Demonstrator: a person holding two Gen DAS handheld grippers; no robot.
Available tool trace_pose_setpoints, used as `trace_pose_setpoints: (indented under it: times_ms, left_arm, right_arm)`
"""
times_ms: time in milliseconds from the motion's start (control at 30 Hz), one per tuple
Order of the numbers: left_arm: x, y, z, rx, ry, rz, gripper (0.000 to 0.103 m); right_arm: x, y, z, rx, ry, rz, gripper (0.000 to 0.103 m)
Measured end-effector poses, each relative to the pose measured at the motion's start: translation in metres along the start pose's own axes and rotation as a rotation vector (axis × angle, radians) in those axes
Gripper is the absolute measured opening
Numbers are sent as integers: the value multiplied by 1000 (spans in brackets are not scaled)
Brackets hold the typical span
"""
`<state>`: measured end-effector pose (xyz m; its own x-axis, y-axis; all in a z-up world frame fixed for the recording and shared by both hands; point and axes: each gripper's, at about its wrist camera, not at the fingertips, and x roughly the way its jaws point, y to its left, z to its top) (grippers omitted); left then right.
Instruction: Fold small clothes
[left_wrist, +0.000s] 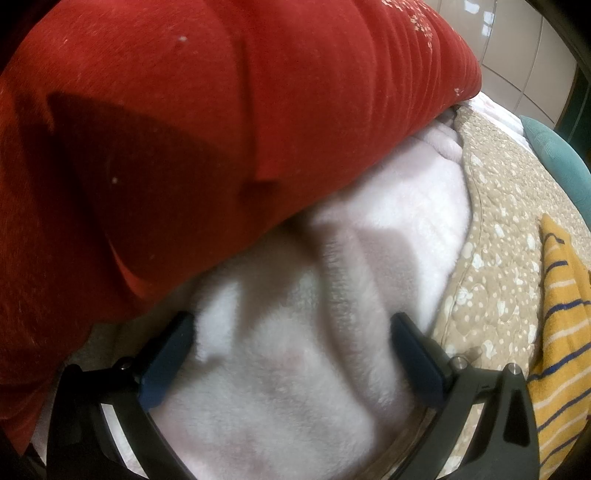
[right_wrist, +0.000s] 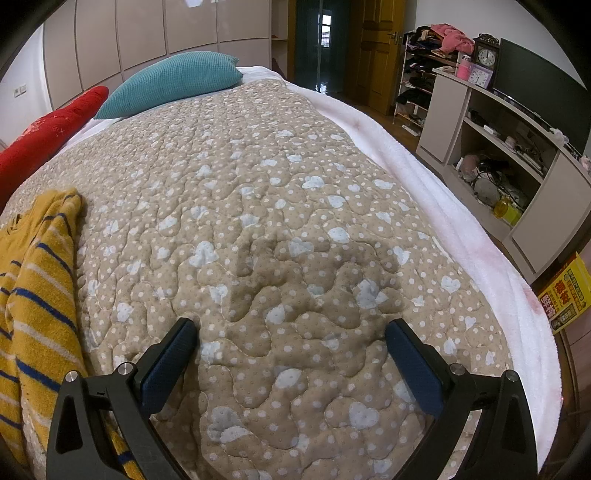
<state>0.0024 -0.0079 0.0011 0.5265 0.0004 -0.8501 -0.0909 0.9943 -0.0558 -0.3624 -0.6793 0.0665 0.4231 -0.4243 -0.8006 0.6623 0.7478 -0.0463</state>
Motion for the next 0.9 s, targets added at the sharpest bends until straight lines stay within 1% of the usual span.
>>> trace_pose_setpoints:
  times_ms: [400, 500, 600, 700, 767, 833, 900]
  left_arm:
    - [0, 7, 0, -2, -1, -2, 103]
    - [0, 4, 0, 4, 1, 6, 103]
    - [3, -2, 6, 12, 24, 20, 103]
    - [1, -5, 7, 12, 13, 29, 103]
    - [-10, -2, 4, -3, -14, 34, 103]
    - [-30, 3, -1, -14, -50, 33, 103]
    - [-56, 12, -8, -35, -84, -27, 103]
  right_arm:
    - [0, 0, 0, 0, 0, 0, 103]
    - [0, 0, 0, 0, 0, 0, 103]
    - [0, 0, 0, 0, 0, 0, 103]
    - [0, 0, 0, 0, 0, 0, 103]
    - [0, 0, 0, 0, 0, 0, 103]
    - [0, 0, 0, 0, 0, 0, 103]
    - [0, 0, 0, 0, 0, 0, 103]
